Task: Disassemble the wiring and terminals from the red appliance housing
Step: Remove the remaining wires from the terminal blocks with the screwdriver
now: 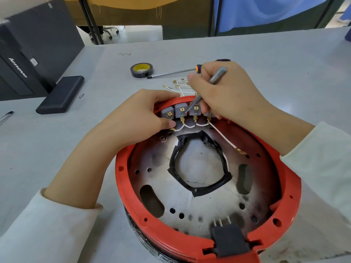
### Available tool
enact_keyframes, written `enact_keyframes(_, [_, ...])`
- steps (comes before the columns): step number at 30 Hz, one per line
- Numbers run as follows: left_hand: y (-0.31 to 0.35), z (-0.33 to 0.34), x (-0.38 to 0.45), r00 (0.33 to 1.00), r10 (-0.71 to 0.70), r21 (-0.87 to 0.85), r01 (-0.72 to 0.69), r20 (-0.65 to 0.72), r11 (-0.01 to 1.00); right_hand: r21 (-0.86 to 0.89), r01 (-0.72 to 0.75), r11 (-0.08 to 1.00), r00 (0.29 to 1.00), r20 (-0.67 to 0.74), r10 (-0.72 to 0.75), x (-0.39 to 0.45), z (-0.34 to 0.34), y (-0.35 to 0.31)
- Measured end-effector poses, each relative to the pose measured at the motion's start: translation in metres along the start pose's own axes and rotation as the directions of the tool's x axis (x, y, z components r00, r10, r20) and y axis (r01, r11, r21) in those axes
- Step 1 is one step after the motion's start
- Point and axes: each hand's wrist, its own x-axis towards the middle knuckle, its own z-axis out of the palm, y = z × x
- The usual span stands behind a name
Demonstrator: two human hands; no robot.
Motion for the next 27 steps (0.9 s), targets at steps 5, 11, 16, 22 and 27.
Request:
enact_keyframes(5, [0.0019, -0.0006, -0.0019, 1.0, -0.011, -0.013, 0.011, 0.003, 1.0, 0.027, -0.046, 0.999, 0.994, 0.101, 0.043, 0.004, -0.0017, -0.0027])
enact_keyframes(11, [0.0034, -0.0001, -0.0023, 1.0, -0.031, -0.018, 0.031, 0.005, 0.999, 0.032, -0.063, 0.998, 0.989, 0.138, 0.058, 0.0071, -0.0048, -0.0009])
enact_keyframes(16, [0.0046, -0.0012, -0.0031, 1.0, -0.016, -0.028, 0.016, 0.008, 0.999, 0.017, 0.044, 0.999, 0.999, -0.022, -0.044, 0.0017, -0.001, 0.0045])
enact_keyframes(22, [0.0023, -0.0011, -0.0032, 1.0, 0.017, -0.034, -0.017, 0.007, 0.999, 0.044, 0.026, 0.999, 0.998, 0.048, -0.028, 0.0007, 0.0001, 0.0045])
enact_keyframes(27, [0.002, -0.0004, -0.0025, 1.0, 0.023, -0.031, -0.022, 0.006, 0.999, 0.079, -0.003, 0.997, 0.997, 0.082, -0.003, 0.0003, -0.0019, 0.002])
